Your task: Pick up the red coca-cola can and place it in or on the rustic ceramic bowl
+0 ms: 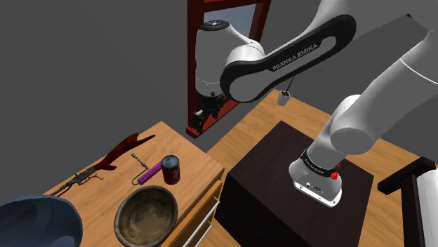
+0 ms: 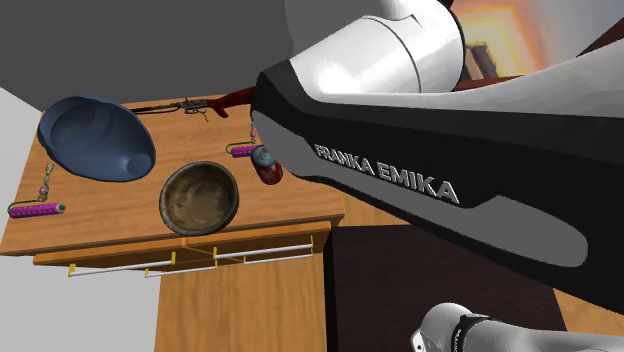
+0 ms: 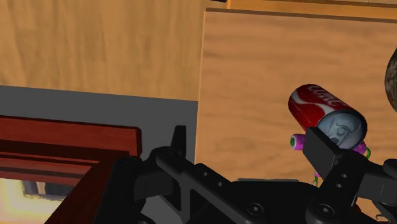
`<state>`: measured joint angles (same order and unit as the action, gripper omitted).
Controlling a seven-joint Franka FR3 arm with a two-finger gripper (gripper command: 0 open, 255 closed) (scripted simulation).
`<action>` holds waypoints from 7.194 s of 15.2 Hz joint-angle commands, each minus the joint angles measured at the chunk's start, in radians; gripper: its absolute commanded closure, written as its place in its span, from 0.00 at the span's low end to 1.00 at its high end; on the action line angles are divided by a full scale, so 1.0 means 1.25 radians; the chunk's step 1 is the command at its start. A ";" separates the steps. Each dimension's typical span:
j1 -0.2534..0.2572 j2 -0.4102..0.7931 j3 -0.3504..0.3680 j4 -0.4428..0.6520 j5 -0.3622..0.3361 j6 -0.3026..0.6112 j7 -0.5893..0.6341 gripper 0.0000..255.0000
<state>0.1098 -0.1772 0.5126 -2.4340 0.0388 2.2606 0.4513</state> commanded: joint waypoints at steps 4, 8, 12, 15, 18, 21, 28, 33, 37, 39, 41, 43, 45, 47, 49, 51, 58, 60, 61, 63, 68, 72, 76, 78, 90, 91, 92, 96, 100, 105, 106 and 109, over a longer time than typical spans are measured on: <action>0.009 0.172 0.048 0.071 -0.099 0.084 0.129 0.00; 0.047 0.305 0.048 0.146 -0.197 0.120 0.232 0.00; 0.110 0.432 0.022 0.236 -0.280 0.139 0.317 0.00; 0.134 0.473 0.007 0.264 -0.304 0.150 0.340 0.00; 0.144 0.500 -0.008 0.264 -0.325 0.173 0.354 0.00; 0.158 0.531 -0.026 0.268 -0.349 0.199 0.370 0.00; 0.158 0.531 -0.026 0.268 -0.349 0.199 0.370 0.00; 0.158 0.532 -0.026 0.268 -0.349 0.198 0.370 1.00; 0.158 0.532 -0.026 0.268 -0.349 0.198 0.370 1.00; 0.158 0.531 -0.026 0.268 -0.349 0.199 0.370 1.00; 0.150 0.514 -0.016 0.266 -0.336 0.184 0.361 1.00; 0.143 0.496 -0.006 0.265 -0.322 0.169 0.351 1.00; 0.135 0.479 0.004 0.264 -0.308 0.154 0.342 1.00; 0.128 0.462 0.013 0.265 -0.294 0.139 0.332 1.00; 0.122 0.445 0.022 0.266 -0.280 0.123 0.323 1.00; 0.115 0.428 0.030 0.268 -0.266 0.107 0.313 1.00; 0.097 0.373 0.055 0.280 -0.219 0.049 0.281 1.00; 0.092 0.358 0.060 0.285 -0.206 0.031 0.272 1.00; 0.090 0.351 0.063 0.288 -0.200 0.023 0.268 1.00; 0.086 0.337 0.067 0.294 -0.188 0.005 0.260 1.00; 0.078 0.303 0.077 0.314 -0.160 -0.041 0.241 1.00; 0.074 0.284 0.081 0.328 -0.144 -0.070 0.230 1.00; 0.128 0.316 0.104 0.387 -0.167 -0.108 0.311 1.00; 0.158 0.337 0.113 0.422 -0.182 -0.129 0.352 1.00; 0.309 0.472 0.125 0.591 -0.268 -0.200 0.520 1.00; 0.310 0.476 0.123 0.586 -0.271 -0.191 0.522 1.00; 0.311 0.480 0.121 0.580 -0.274 -0.182 0.525 1.00; 0.315 0.498 0.114 0.560 -0.289 -0.148 0.534 1.00; 0.321 0.518 0.104 0.543 -0.305 -0.114 0.544 1.00; 0.329 0.545 0.091 0.526 -0.326 -0.075 0.558 1.00; 0.331 0.551 0.088 0.524 -0.331 -0.067 0.561 1.00; 0.333 0.557 0.085 0.521 -0.335 -0.059 0.564 1.00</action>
<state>0.5248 0.5177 0.6200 -1.7822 -0.3783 2.1838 1.1544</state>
